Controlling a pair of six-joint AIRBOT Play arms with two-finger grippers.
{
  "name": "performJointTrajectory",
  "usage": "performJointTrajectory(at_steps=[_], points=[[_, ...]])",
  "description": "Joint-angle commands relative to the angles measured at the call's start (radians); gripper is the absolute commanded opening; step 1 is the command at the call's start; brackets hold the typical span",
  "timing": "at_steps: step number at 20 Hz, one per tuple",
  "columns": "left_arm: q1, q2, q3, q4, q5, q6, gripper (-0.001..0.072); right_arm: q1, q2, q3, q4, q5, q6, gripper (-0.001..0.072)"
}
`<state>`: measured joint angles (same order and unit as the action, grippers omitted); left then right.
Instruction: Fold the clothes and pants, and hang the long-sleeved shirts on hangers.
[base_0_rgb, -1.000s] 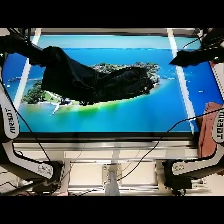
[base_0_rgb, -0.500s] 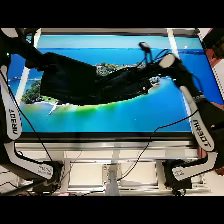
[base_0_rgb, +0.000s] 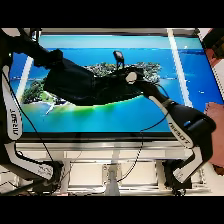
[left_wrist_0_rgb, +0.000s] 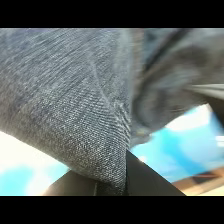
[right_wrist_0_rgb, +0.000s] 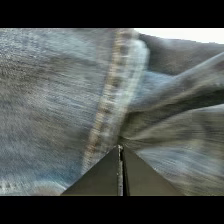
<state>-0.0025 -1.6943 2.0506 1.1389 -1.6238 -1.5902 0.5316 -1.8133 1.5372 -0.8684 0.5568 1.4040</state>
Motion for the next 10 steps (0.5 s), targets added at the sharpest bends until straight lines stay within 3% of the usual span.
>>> performJointTrajectory(at_steps=[1,3,6,10], points=[[-0.001,0.001,0.0,-0.192,0.048,0.001,0.0033,0.079,-0.11,0.092,0.096,-0.028,0.028,0.003],[-0.001,0.001,0.0,-0.277,0.066,0.01,0.0033,0.11,-0.186,0.191,0.081,-0.03,0.057,0.003],[-0.001,0.001,0.0,-0.34,0.134,0.012,0.0033,0.133,-0.319,0.343,0.088,0.008,0.256,0.003],[-0.026,-0.001,-0.023,-0.34,0.254,0.012,0.0033,0.138,-0.371,0.444,0.075,-0.006,0.261,0.0031]])
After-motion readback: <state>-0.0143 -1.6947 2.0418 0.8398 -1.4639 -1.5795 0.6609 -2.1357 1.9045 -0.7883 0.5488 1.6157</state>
